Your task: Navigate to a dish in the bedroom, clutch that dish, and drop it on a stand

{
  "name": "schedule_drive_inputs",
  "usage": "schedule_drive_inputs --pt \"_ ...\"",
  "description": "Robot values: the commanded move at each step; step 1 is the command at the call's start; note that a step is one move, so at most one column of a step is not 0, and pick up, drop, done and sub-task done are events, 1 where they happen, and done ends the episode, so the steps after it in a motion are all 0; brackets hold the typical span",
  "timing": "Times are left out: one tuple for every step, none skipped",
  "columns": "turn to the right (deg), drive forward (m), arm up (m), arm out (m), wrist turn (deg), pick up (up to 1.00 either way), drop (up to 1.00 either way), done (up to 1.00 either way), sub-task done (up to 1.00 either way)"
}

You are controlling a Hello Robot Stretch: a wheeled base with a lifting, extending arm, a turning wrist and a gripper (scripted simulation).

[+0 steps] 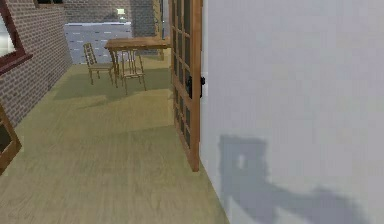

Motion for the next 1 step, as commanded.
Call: schedule_drive_inputs --pt "0.0 0.0 0.0 0.0 39.0 0.0 0.0 0.0 0.0"
